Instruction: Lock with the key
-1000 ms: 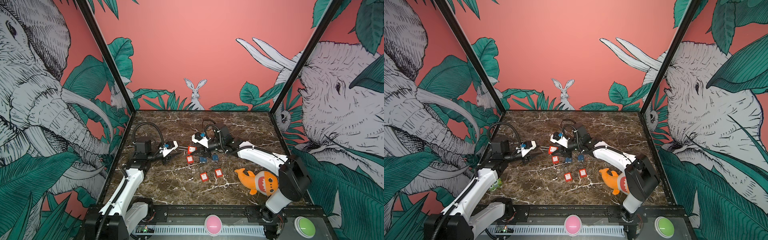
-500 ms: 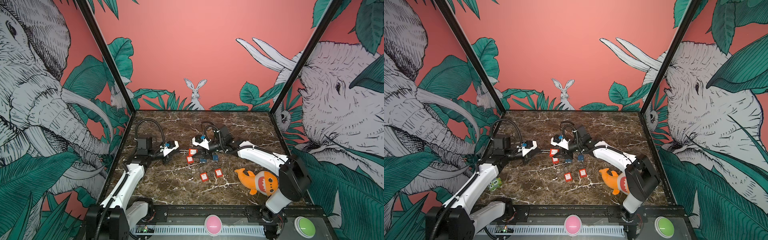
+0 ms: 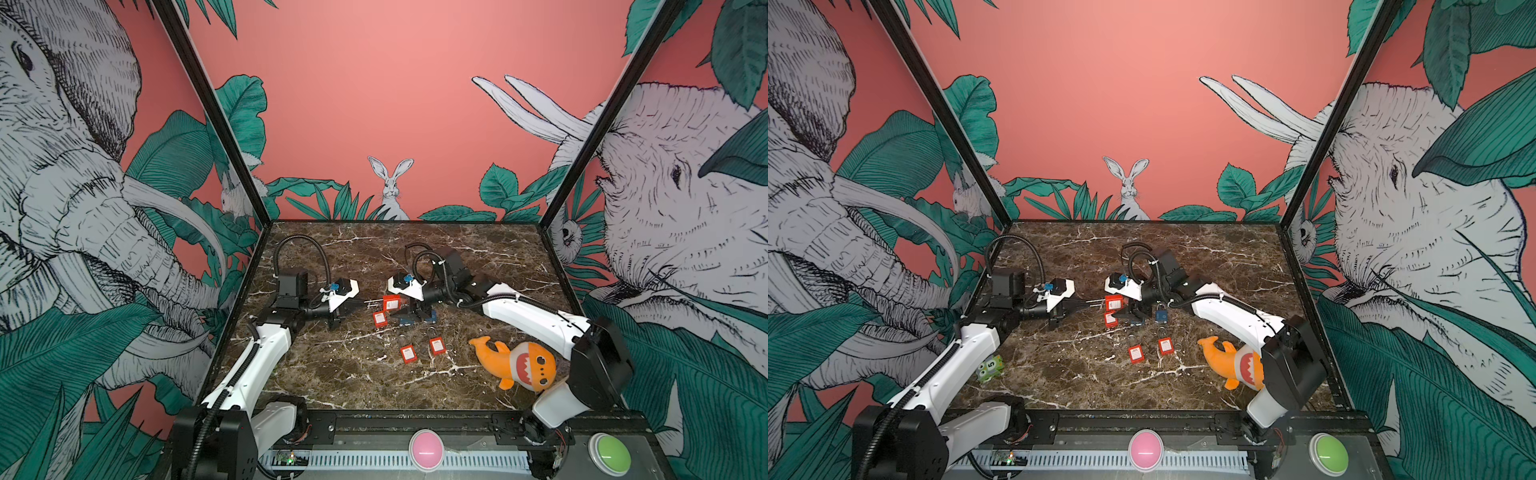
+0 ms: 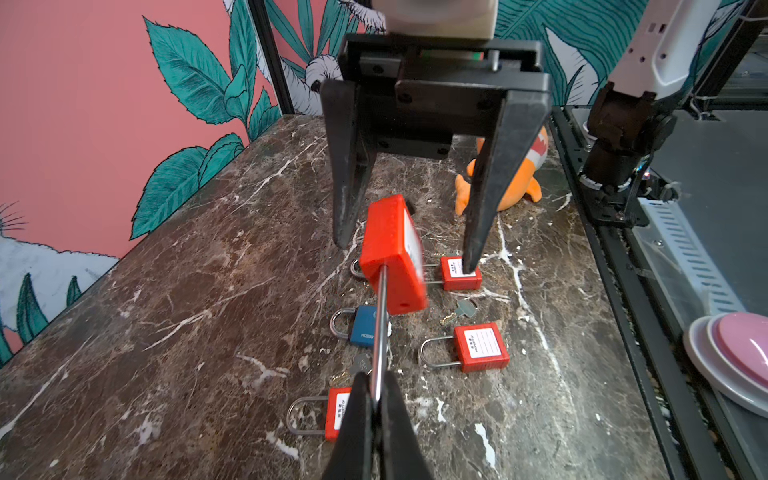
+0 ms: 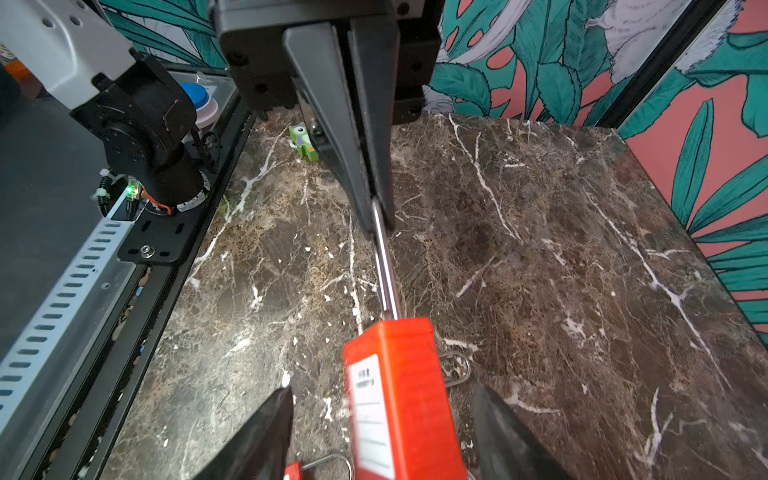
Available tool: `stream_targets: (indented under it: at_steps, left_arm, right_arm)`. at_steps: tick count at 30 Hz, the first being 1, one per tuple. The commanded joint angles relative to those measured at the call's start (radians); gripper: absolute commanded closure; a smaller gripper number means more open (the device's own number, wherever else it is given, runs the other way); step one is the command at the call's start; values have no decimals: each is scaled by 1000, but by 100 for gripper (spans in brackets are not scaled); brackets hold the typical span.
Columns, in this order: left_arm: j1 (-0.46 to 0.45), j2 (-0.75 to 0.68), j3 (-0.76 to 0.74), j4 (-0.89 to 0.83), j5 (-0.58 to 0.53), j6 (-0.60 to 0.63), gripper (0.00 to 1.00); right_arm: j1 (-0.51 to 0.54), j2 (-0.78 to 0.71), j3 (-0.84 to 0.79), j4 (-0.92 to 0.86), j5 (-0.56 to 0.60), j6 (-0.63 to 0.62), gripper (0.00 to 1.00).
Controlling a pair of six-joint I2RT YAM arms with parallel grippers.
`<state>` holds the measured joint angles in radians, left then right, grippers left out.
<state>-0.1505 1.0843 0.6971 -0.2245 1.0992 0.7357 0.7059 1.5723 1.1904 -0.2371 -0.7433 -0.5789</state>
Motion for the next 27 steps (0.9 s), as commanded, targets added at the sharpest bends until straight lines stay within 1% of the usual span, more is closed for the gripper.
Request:
stream_targets:
  at_steps: [1,3,4,9,13,19,27]
  left_arm:
    - [-32,-5,-10,62,38,-37,100]
    - [-41,0,-6,63,36,-32,100]
    - [-44,2,-4,65,37,-30,100]
    - [-68,11,13,44,21,-2,100]
    - [-95,25,25,20,2,27,100]
    - [-130,43,33,40,-14,22,100]
    - [-144,65,45,44,-7,24,100]
  right_arm:
    - [-32,-19,8,-108,15,-43,36]
    - [-37,-29,0,-115,22,-49,39]
    - [-39,-30,2,-127,24,-59,41]
    - [-39,-20,39,-232,21,-130,50]
    - [-39,-18,43,-224,-10,-127,53]
    - [-39,-5,60,-232,-43,-122,59]
    - [-39,13,72,-278,-73,-141,74]
